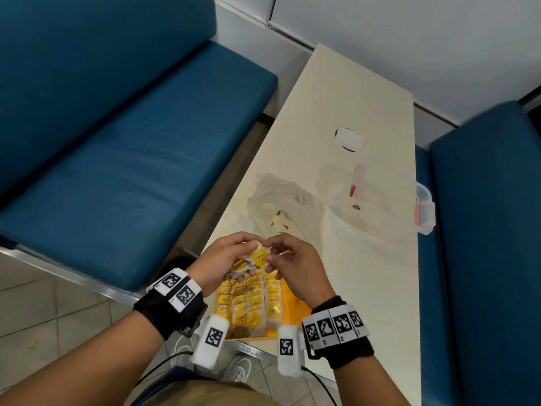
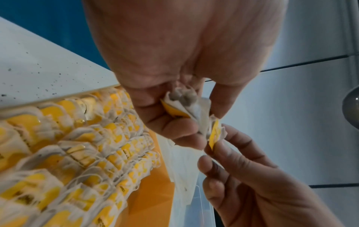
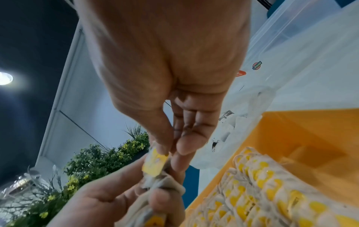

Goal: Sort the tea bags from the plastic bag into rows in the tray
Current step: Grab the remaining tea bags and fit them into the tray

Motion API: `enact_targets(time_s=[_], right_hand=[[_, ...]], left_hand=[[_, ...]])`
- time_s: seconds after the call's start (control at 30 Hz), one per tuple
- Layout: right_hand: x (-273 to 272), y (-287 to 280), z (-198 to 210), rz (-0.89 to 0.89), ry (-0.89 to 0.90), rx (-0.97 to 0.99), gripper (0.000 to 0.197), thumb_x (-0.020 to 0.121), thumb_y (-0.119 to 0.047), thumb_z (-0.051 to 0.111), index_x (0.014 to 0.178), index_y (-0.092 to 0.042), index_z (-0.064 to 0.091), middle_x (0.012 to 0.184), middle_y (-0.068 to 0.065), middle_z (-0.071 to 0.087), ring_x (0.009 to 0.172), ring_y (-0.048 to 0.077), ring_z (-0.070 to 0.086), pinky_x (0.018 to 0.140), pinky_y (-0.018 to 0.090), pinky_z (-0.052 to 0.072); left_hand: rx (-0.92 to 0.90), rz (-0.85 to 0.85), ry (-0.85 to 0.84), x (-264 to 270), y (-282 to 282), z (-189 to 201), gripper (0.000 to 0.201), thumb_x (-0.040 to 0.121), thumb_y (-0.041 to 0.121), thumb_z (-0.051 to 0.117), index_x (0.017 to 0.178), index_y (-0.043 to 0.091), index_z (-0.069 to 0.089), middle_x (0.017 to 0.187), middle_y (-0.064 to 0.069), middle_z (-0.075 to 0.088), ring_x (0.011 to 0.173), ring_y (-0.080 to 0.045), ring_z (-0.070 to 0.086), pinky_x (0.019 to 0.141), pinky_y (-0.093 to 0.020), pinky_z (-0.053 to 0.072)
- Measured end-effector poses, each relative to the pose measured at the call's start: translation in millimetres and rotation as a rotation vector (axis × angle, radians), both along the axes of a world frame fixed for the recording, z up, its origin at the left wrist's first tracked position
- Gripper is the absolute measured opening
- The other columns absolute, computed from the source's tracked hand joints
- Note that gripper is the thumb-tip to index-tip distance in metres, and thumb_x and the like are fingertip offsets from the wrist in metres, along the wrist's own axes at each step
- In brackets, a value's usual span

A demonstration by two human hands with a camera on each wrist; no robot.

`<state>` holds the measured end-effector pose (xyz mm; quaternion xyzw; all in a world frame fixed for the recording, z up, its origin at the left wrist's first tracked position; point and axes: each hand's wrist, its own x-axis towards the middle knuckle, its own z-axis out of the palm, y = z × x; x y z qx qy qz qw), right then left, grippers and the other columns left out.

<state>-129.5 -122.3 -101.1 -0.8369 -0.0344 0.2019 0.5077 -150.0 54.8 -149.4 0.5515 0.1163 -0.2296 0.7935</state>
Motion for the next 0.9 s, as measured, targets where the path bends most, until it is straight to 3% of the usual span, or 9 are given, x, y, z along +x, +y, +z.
enact_targets(time_s=[0.07, 0.23, 0.43, 0.6, 0.7, 0.8, 0.9], right_hand=[[-1.7, -1.0, -1.6, 0.039, -0.042, -0.010, 0.040, 0.089, 0.001, 0.064, 0.099, -0.037, 0.072, 0.079, -0.002, 0.065, 0.069, 0.021, 0.069, 0.061, 0.023, 0.049], [-5.0, -2.2, -1.0, 0.143, -0.177, -0.073, 0.054, 0.084, -0.003, 0.070, 0.115, -0.048, 0.067, 0.096, -0.002, 0.064, 0.073, 0.012, 0.062, 0.076, 0.022, 0.053], [-5.2, -3.0, 3.3, 0.192, -0.189, -0.120, 0.033, 0.081, -0.017, 0.076, 0.111, -0.031, 0.071, 0.103, -0.005, 0.059, 0.079, 0.008, 0.063, 0.071, 0.012, 0.045], [-3.8, -1.9, 4.8, 0.170, -0.147, -0.136, 0.026, 0.083, -0.030, 0.077, 0.107, -0.025, 0.071, 0.103, -0.009, 0.063, 0.081, 0.005, 0.064, 0.073, 0.016, 0.051], [-1.6, 1.1, -0.6, 0.122, -0.186, -0.208, 0.012, 0.084, -0.021, 0.077, 0.090, -0.025, 0.068, 0.096, -0.009, 0.064, 0.078, 0.002, 0.061, 0.069, 0.012, 0.048], [-0.8, 0.8, -3.8, 0.119, -0.247, -0.202, 0.016, 0.083, -0.013, 0.076, 0.082, -0.025, 0.065, 0.093, -0.007, 0.062, 0.080, 0.003, 0.061, 0.071, 0.014, 0.048], [0.3, -2.4, -3.9, 0.130, -0.324, -0.147, 0.020, 0.081, -0.011, 0.078, 0.081, -0.026, 0.065, 0.094, -0.006, 0.061, 0.079, 0.010, 0.061, 0.074, 0.021, 0.051]], left_hand=[[-0.006, 0.011, 0.017, -0.1, 0.7, 0.9, 0.022, 0.103, 0.023, 0.055, 0.114, 0.012, 0.071, 0.089, -0.019, 0.068, 0.071, -0.031, 0.061, 0.052, -0.029, 0.043], [0.075, -0.017, -0.009, 0.3, 0.0, 3.9, 0.023, 0.104, 0.023, 0.053, 0.116, 0.011, 0.069, 0.083, -0.013, 0.070, 0.066, -0.026, 0.062, 0.051, -0.029, 0.043], [0.199, -0.024, -0.062, 2.1, -2.5, 5.3, 0.019, 0.103, 0.023, 0.056, 0.106, 0.014, 0.072, 0.086, -0.015, 0.072, 0.064, -0.027, 0.063, 0.051, -0.030, 0.044], [0.251, -0.016, -0.091, 3.8, -3.4, 4.7, 0.018, 0.103, 0.027, 0.057, 0.103, 0.023, 0.074, 0.095, -0.013, 0.075, 0.065, -0.027, 0.066, 0.053, -0.031, 0.047], [0.228, 0.000, -0.044, 5.2, -5.6, 3.1, 0.015, 0.102, 0.026, 0.058, 0.105, 0.019, 0.072, 0.087, -0.016, 0.073, 0.064, -0.028, 0.065, 0.052, -0.031, 0.046], [0.167, 0.024, 0.014, 6.4, -6.0, 0.9, 0.021, 0.103, 0.026, 0.057, 0.105, 0.007, 0.065, 0.077, -0.014, 0.068, 0.063, -0.028, 0.063, 0.049, -0.029, 0.044], [0.086, 0.044, 0.070, 6.2, -3.4, -0.6, 0.022, 0.104, 0.025, 0.055, 0.100, 0.005, 0.064, 0.079, -0.015, 0.067, 0.062, -0.024, 0.062, 0.047, -0.027, 0.043]])
